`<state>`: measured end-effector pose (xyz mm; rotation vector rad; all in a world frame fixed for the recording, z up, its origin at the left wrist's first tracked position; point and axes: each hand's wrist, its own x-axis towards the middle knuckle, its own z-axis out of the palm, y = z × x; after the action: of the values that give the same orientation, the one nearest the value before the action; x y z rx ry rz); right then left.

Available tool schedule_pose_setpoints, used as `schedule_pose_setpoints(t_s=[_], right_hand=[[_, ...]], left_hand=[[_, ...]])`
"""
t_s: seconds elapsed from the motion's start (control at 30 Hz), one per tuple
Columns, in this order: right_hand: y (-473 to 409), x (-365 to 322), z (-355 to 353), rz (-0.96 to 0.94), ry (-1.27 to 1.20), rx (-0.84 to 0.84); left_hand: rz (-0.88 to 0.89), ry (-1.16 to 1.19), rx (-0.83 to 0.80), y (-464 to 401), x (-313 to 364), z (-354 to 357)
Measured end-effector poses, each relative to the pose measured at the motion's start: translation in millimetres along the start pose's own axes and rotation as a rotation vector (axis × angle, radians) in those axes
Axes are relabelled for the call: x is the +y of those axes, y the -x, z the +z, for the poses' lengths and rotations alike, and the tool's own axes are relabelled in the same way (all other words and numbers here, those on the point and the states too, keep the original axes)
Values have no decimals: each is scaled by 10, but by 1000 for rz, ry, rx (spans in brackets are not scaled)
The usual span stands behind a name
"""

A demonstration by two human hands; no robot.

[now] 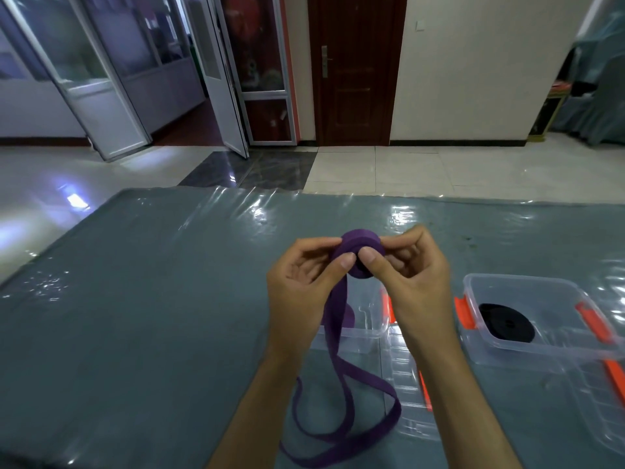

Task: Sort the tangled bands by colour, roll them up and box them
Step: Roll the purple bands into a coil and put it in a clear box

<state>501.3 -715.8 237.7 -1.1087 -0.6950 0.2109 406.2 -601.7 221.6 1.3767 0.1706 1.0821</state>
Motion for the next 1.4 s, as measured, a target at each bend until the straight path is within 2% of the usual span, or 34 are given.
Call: schedule_pose_setpoints(t_s=[0.1, 0.17, 0.37, 0.43, 0.6, 0.73, 0.83, 0.93, 1.03, 1.17, 1.33, 1.4], right_hand=[[12, -34, 33, -104, 56, 49], [25, -43, 94, -131, -10, 119], [30, -80, 37, 77, -115, 45], [37, -126, 2, 91, -116, 18], [15, -223, -53, 49, -122, 5], [-5, -270, -148, 122, -57, -58], [-49, -328, -219, 99, -9, -103], [-37, -294, -220, 57, -25, -61], [9, -213, -238, 120, -74, -58], [1, -224, -295, 184, -22, -130], [42, -186, -228, 113, -45, -37], [54, -152, -212, 118, -82, -60]], left_hand=[[-21, 58, -15, 9, 5, 36], [-32, 76, -75, -26, 29, 59], [109, -47, -42, -83, 109, -1], [134, -61, -40, -46, 94, 16], [62, -44, -150, 8, 39, 41], [107, -84, -125, -48, 74, 35], [75, -61, -87, -8, 29, 116], [33, -19, -121, -3, -15, 129], [48, -19, -152, -69, 13, 98], [56, -21, -53, -53, 11, 115], [-36, 21, -159, -27, 7, 96], [-53, 72, -144, -47, 49, 87]])
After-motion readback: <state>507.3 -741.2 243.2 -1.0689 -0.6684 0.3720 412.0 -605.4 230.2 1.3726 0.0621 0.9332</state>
